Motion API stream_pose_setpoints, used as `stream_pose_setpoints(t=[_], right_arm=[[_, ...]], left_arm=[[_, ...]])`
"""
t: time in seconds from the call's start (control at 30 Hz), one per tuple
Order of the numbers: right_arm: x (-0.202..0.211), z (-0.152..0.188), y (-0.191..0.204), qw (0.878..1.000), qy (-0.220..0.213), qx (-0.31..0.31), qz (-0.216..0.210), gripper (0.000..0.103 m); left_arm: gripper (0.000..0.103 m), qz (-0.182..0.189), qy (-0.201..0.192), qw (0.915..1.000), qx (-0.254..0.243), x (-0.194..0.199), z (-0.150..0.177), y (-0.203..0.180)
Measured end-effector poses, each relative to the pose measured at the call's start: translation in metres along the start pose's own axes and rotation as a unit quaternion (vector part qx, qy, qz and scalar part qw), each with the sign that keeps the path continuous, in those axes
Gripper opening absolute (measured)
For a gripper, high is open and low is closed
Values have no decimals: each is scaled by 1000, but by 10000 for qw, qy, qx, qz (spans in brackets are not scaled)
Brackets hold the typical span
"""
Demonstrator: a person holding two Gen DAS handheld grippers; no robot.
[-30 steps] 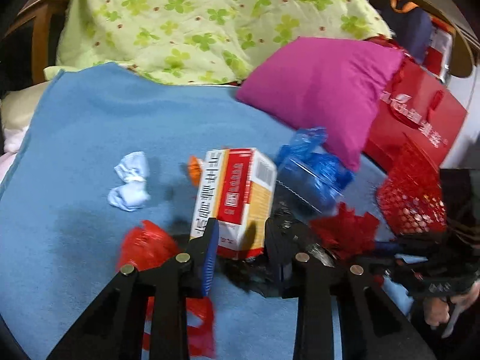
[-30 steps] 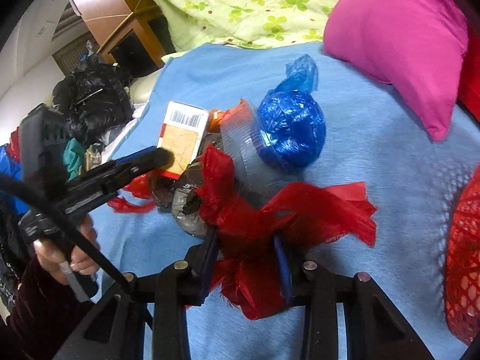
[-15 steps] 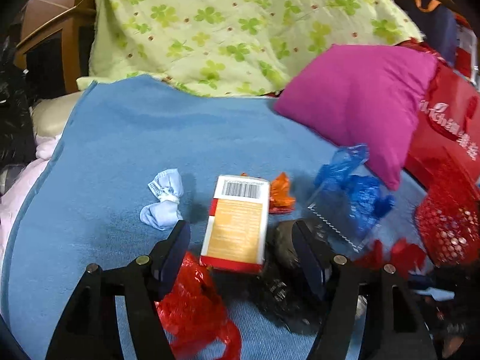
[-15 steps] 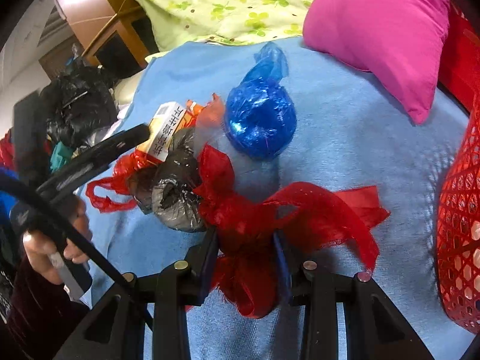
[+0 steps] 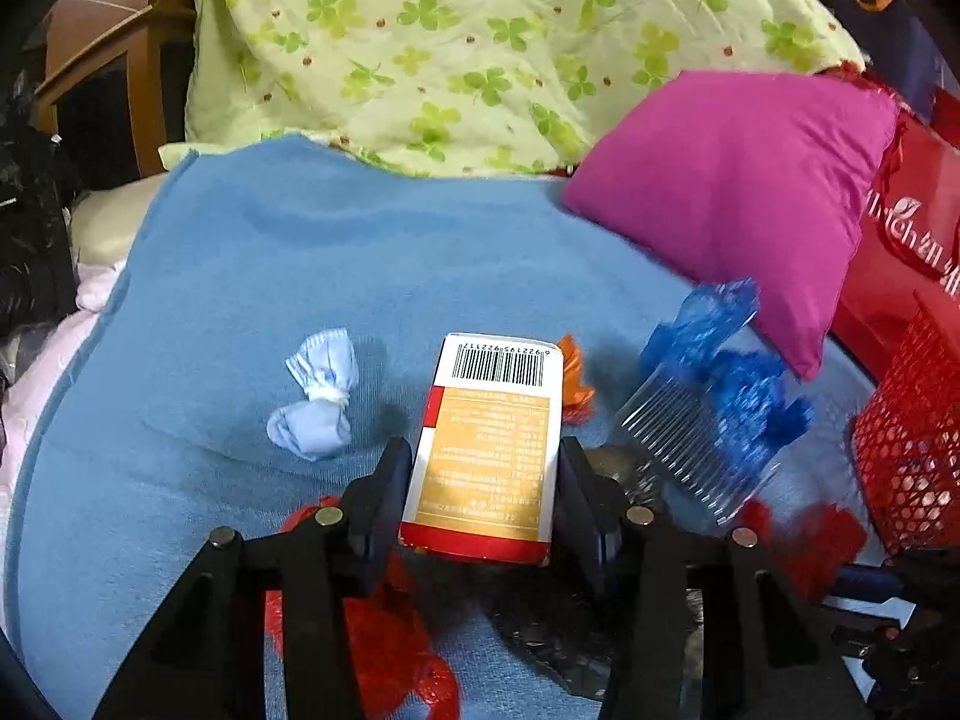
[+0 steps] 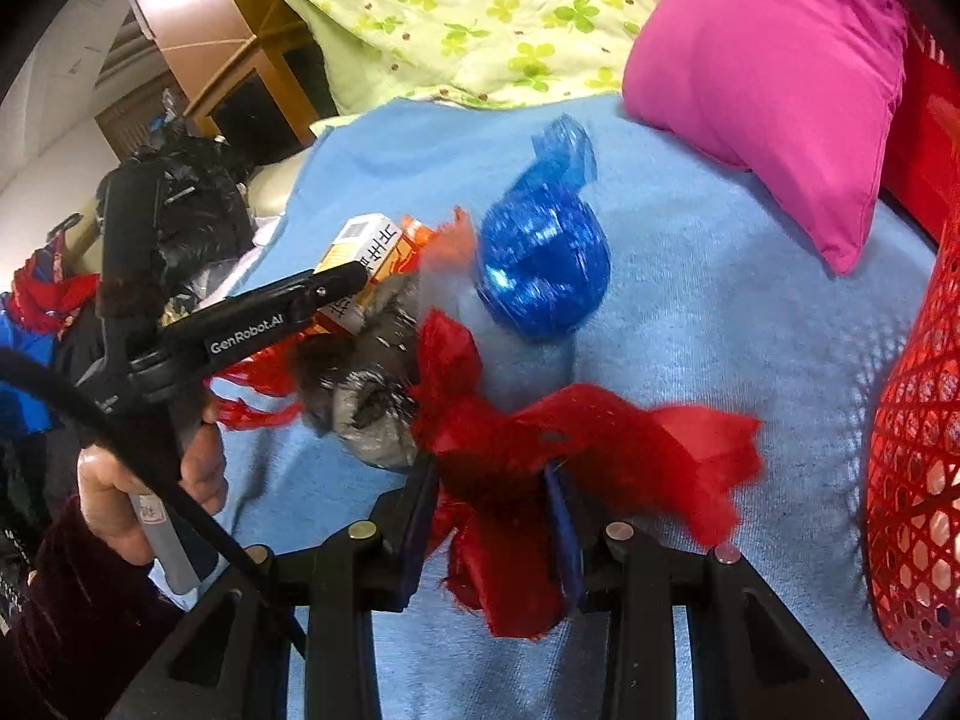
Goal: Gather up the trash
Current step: 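Grasp the red-and-white medicine box with the left tool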
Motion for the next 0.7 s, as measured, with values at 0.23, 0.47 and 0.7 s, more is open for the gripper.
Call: stream_pose_setpoints(t=[0.23,0.47,0.7], right_arm=[[28,-7,17,9980,-506,132,-345,38],[56,-7,32,9936,-928,396,-504,38],[70,-4,22,9929,-1069,390,-337,38]], left_arm=[[47,148,-507,9985,145,47,-18,-11],[31,315,-715,9969,63,83,-23,-31],[31,151,-737,9971,84,96,-23,-20]])
Point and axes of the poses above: each gripper's, at about its wrist camera, not at the fingertips, and x roughly against the way its jaws point, y to its left, z to its underside, the point moved 7 cm from there along -x, roughly the way its jaws point, and after that the axes turned 3 degrees about -x, right-handed, at the moved point
